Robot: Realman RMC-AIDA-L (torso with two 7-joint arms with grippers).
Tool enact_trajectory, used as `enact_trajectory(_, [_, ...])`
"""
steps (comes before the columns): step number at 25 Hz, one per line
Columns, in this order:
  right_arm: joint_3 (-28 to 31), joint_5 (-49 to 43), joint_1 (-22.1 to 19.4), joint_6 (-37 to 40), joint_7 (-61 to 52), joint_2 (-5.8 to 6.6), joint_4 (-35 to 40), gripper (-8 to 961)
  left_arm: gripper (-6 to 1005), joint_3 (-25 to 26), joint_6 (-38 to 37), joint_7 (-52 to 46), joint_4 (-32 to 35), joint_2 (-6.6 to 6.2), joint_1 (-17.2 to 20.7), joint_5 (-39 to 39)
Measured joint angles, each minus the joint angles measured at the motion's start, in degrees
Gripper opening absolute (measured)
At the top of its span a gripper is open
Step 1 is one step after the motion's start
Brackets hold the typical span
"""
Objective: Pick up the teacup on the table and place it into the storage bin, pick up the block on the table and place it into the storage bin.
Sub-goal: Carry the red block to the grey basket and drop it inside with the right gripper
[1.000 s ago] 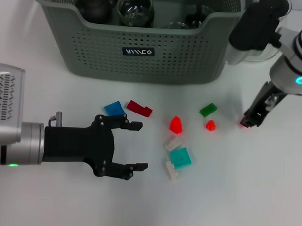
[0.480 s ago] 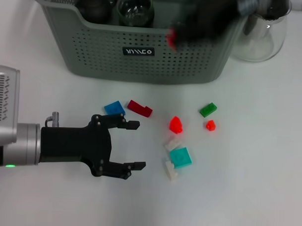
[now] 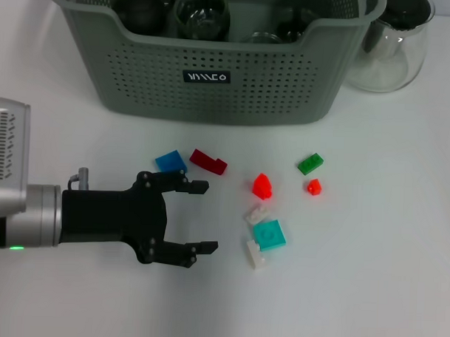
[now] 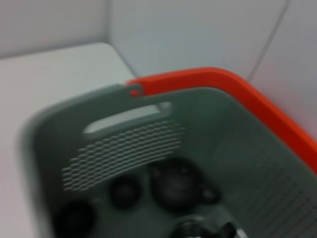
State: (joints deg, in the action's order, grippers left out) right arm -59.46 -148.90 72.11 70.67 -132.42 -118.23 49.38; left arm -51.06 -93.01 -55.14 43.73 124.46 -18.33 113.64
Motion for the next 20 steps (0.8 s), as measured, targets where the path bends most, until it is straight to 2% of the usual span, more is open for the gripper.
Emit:
enact_trajectory(4, [-3.1, -2.2, 2.1, -14.4, 0.2, -1.59, -9.6, 203, 861, 0.0, 0.4, 0.0, -0.7, -0.05, -0.4, 0.0])
enact_trajectory(8, [-7.2, 0.5, 2.5, -22.5, 1.5, -2.14, -16.0, 235, 861, 0.4, 0.5, 0.1, -0.8, -0.08, -0.8, 0.0])
enact_trajectory(11, [-10.4, 5.0, 2.1, -24.8, 4.3, -2.22, -18.5, 260, 861, 0.7, 0.5, 0.1, -0.9, -0.09, -1.0, 0.0])
enact_trajectory(19, [-11.0, 5.8, 1.3, -24.8, 4.6, -2.27, -17.0, 324, 862, 0.7, 0.6, 0.0, -0.9, -0.09, -1.1, 0.0])
enact_trajectory(20, [-11.0, 5.8, 1.3, -24.8, 4.6, -2.27, -17.0, 364, 862, 0.7, 0.6, 0.0, -0.9, -0.09, -1.0, 0.0])
